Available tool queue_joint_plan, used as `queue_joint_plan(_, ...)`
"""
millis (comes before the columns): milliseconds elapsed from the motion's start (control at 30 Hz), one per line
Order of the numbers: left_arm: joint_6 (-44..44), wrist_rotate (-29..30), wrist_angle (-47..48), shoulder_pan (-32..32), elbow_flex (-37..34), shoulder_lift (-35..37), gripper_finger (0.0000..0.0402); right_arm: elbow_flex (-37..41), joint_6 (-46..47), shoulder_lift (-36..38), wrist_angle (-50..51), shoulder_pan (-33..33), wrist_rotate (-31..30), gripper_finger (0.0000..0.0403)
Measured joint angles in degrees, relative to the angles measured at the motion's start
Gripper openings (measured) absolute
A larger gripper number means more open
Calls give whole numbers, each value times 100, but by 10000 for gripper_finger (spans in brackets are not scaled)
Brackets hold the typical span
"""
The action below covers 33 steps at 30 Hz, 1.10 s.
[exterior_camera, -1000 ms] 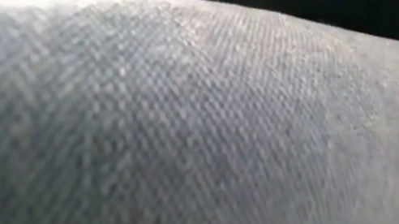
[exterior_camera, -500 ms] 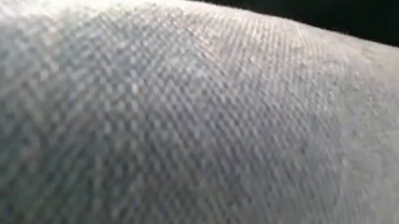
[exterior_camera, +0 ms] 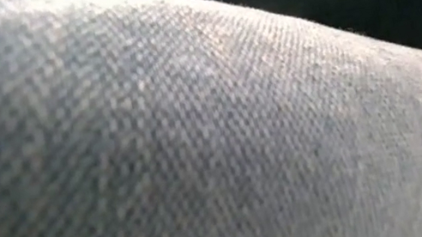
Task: Fold Laundry from Bin
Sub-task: Fold the dark blue pants
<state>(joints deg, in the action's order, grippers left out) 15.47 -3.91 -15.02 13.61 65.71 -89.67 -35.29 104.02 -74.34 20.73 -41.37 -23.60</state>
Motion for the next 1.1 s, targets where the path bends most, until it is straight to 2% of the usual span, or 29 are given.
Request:
queue_joint_plan(67,61,-101,-528,-36,13,-313,129,0,133,30,129,2,-14,44)
queue_joint_plan(233,835,-884,-1255,-222,5,-1208,129,0,166,48,151,34,79,44)
queue_joint_plan(333,1321,-1350,-1364,-315,17,-1483,129,0,235,48,154,61,158,44)
queue_joint_plan(467,1640,-1681,-776,-342,17,-1683,129,0,256,57,155,61,248,53)
queue_joint_plan(567,1674,-1637,-382,-348,18,-1696,129,0,222,168,160,61,250,77)
queue_joint_plan(700,1666,-1303,111,-348,20,-1693,129,0,9,488,402,61,248,98)
queue_joint_plan(867,1570,-863,678,-343,24,-1691,129,0,-155,1210,1036,64,246,104)
queue_joint_plan(1100,1551,-627,841,-333,24,-1691,129,0,-635,2364,1898,64,252,106)
